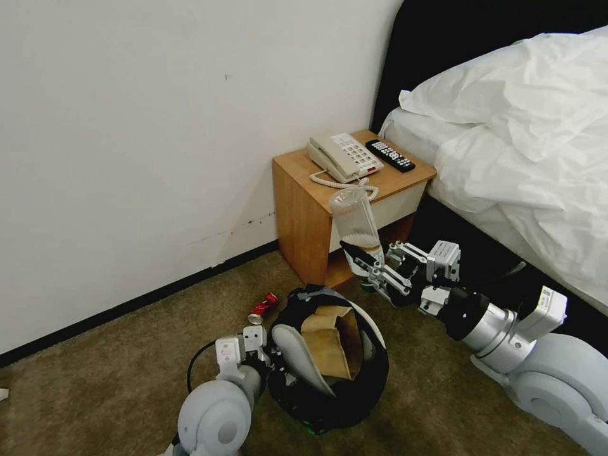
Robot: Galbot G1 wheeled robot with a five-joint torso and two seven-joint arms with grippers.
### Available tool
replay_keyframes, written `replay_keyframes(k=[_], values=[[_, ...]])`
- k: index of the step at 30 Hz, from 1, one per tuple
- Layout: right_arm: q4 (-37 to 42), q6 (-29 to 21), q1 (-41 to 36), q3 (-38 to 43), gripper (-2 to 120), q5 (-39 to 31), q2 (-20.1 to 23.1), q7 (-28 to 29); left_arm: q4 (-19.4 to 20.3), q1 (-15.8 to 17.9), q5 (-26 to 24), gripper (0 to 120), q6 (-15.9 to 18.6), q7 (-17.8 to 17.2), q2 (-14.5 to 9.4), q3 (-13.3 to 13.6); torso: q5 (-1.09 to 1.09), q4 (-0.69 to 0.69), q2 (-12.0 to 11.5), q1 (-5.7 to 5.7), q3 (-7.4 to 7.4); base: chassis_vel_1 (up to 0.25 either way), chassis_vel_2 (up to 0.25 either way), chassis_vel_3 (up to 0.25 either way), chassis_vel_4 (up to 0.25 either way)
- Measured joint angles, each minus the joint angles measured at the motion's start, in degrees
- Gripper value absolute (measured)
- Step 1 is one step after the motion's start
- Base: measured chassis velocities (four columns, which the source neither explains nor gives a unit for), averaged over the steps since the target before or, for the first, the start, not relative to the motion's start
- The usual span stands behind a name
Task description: Pick up the trash bin, then pick up the garbage from the floor and place it into the trash bin.
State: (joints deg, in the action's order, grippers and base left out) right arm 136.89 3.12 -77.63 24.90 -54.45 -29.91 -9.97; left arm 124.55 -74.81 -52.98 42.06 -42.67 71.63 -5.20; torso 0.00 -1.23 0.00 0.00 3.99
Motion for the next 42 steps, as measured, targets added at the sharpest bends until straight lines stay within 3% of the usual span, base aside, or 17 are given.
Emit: replay_keyframes(k=[16, 28, 42], values=[[1.5, -0.4, -2.4, -2.2, 29, -1.3, 1.2, -2.4, -4.5, 7.0, -1.3, 0, -0.6, -1.3, 3.3, 3.0, 0.0, 0.0, 0.0, 0.0, 0.0, 0.0, 0.0, 0.0, 0.0], [2.0, -1.2, -3.2, -4.8, 29, -0.6, 1.1, -2.8, -4.7, 7.0, -0.7, 0, -0.5, -1.5, 5.8, 2.7, 0.0, 0.0, 0.0, 0.0, -0.01, 0.0, 0.0, 0.0, 0.0], [-1.4, -0.8, -3.5, -7.7, 29, 1.9, -0.5, -3.0, -2.7, 5.7, -0.7, 0, -0.4, -1.5, 5.8, 1.3, -0.01, 0.0, 0.0, 0.0, -0.01, 0.0, 0.0, 0.0, 0.0]])
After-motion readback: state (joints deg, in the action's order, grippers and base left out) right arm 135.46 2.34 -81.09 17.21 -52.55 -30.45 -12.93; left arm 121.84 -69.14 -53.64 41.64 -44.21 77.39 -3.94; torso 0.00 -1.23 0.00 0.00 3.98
